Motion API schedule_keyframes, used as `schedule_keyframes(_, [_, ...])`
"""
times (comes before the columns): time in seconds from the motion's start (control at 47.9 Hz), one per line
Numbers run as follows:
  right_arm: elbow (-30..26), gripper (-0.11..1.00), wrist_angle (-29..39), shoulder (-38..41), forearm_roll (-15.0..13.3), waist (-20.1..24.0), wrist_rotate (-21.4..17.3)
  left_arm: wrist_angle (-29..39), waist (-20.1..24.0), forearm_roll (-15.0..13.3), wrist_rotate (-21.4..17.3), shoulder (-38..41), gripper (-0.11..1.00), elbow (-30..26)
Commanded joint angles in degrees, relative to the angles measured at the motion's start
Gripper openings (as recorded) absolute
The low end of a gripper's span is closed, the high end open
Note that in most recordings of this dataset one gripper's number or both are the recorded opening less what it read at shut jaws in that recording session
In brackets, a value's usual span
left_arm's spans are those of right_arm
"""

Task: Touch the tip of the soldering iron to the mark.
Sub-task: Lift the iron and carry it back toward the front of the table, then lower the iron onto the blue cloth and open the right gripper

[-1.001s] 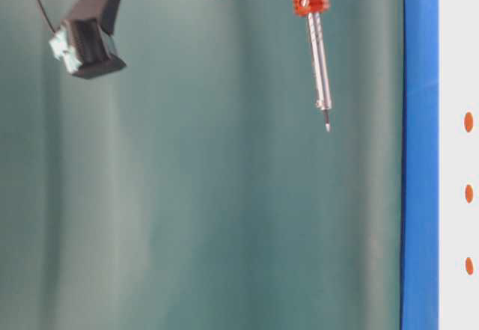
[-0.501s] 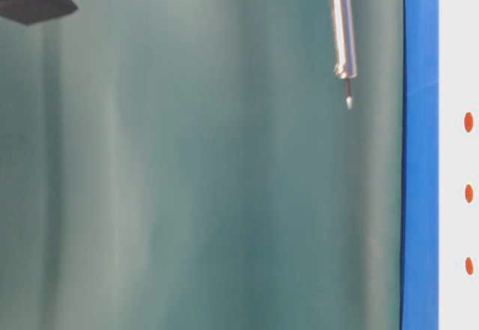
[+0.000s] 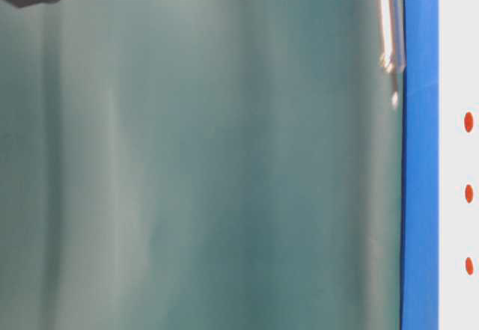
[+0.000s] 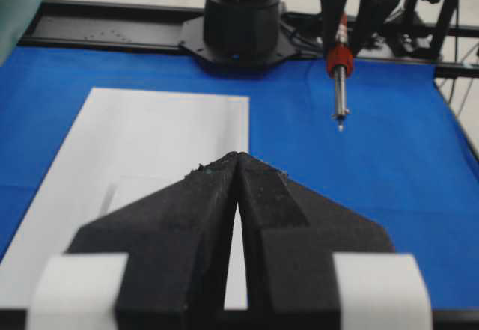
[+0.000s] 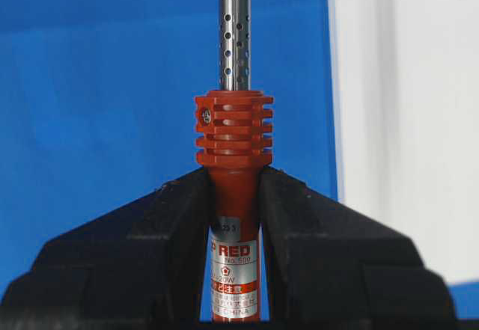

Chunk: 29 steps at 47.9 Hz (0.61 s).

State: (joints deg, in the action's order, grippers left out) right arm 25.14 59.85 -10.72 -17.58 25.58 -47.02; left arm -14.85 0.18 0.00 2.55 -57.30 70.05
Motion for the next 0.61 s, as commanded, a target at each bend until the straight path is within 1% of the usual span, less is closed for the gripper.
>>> schedule_keyframes(0.0, [-2.2, 0.06, -1.6, 0.5, -1.1, -0.9, 0.2, -0.6, 0.0, 0.1, 0.1, 0.2, 0.0, -0.6])
schedule_keyframes(0.125, [-4.6, 0.06, -3.2, 3.4, -1.2, -2.5, 0.8, -0.6, 0.0, 0.2, 0.1, 0.2, 0.0, -0.6])
schedule_keyframes(0.25, [-7.8, 0.06, -4.1, 6.7, -1.3, -4.1, 3.5, -0.6, 0.0, 0.1, 0.1, 0.1, 0.0, -0.6])
schedule_keyframes(0.417, [-14.1, 0.06, -5.1, 11.5, -1.2, -5.9, 7.5, -0.5, -0.4, 0.1, 0.1, -0.2, 0.0, -0.6])
schedule_keyframes(0.584, [-20.4, 0.06, -4.9, 16.3, -1.1, -7.5, 9.6, -0.5, -1.0, 0.1, 0.1, -0.6, 0.0, -0.7])
